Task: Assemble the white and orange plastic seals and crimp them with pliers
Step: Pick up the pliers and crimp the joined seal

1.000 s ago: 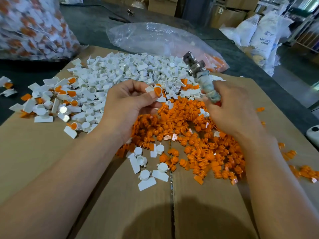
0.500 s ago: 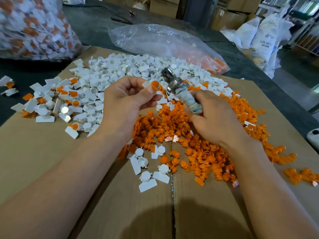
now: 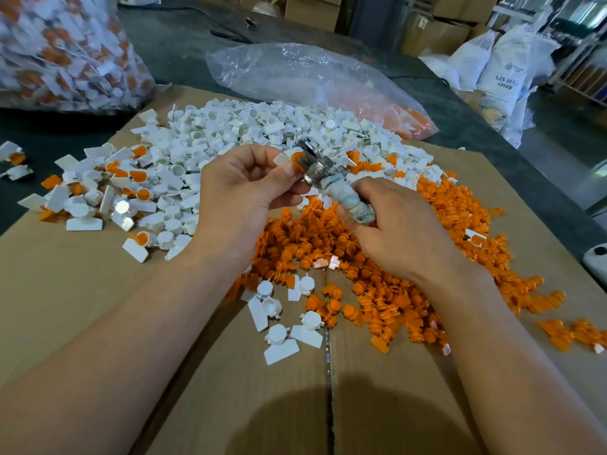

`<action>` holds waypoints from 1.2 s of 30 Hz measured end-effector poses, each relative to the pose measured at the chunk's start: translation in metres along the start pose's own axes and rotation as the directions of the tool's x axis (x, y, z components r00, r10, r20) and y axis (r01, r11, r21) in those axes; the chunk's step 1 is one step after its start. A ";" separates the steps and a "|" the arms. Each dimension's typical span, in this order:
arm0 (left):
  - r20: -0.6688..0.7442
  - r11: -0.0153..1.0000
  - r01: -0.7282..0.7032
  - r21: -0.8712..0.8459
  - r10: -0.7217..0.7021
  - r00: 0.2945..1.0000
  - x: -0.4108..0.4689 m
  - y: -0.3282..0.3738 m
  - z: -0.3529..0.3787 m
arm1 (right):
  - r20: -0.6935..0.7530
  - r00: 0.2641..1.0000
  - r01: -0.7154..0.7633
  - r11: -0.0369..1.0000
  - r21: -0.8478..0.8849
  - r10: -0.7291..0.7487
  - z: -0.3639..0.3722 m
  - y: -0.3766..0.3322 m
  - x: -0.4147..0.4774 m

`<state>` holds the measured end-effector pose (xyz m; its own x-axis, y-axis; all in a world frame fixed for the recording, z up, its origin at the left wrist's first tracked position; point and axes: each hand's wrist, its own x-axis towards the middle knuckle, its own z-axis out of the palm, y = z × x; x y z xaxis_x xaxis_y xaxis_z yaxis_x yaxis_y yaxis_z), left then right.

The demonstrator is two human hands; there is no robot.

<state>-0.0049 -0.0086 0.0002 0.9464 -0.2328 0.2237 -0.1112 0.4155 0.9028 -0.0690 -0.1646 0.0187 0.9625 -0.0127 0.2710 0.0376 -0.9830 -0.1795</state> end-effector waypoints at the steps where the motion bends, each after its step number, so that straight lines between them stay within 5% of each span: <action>1: 0.004 1.000 0.003 0.003 -0.003 1.000 0.000 0.000 0.000 | -0.008 1.000 0.014 1.000 -0.014 -0.014 -0.001 0.000 0.000; 36: -0.035 0.999 0.033 0.033 -0.032 0.999 -0.004 0.002 0.001 | 0.078 0.997 0.003 0.986 0.164 -0.016 0.004 -0.004 0.001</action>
<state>-0.0092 -0.0078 0.0010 0.9594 -0.2152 0.1822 -0.0900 0.3787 0.9211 -0.0676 -0.1605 0.0161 0.9797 0.0171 0.1995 0.0839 -0.9398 -0.3313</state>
